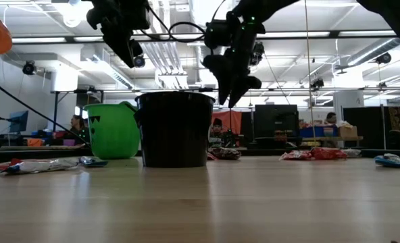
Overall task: Sort candy
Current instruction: Put the brown chocolate into the black bucket
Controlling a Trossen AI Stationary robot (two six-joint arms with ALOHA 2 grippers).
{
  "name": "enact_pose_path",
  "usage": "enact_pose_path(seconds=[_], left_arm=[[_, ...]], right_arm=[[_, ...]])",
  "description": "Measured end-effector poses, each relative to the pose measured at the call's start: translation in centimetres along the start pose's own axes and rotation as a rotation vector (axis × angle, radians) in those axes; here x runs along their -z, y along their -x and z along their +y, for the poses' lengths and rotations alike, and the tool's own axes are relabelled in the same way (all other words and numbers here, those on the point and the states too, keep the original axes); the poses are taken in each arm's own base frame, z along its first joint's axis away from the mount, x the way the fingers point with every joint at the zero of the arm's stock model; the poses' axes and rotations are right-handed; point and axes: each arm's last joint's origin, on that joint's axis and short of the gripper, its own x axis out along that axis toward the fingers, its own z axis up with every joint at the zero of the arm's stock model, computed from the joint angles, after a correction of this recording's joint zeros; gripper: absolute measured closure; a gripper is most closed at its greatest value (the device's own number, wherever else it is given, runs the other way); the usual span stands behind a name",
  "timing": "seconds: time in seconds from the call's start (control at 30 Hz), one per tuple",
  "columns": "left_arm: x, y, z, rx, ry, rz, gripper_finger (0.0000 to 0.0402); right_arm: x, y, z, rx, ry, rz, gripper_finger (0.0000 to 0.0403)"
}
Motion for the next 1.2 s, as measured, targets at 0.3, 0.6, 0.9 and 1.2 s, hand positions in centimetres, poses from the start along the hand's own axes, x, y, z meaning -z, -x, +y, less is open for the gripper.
enact_pose_path(seconds=[0.3,0.6,0.9,1.2], left_arm=[[-0.1,0.0,0.1,-0.008,0.000,-0.012,0.0402],[-0.4,0.0,0.3,-0.026,0.038,-0.045,0.0402],[-0.6,0.0,0.3,-0.033,0.061,-0.058,0.0402],[-0.6,0.0,0.4,-0.046,0.096,-0.054,0.0402]], right_arm=[[0.5,-2.4,-0.8,-0.065,0.010,0.009,0.0236],[1.3,-3.9,-1.4,-0.081,0.048,0.038,0.0236],[1.6,-5.4,-2.1,-0.102,0.045,0.044,0.0236],[2.0,-9.8,-2.3,-0.098,0.033,0.146,0.0236]])
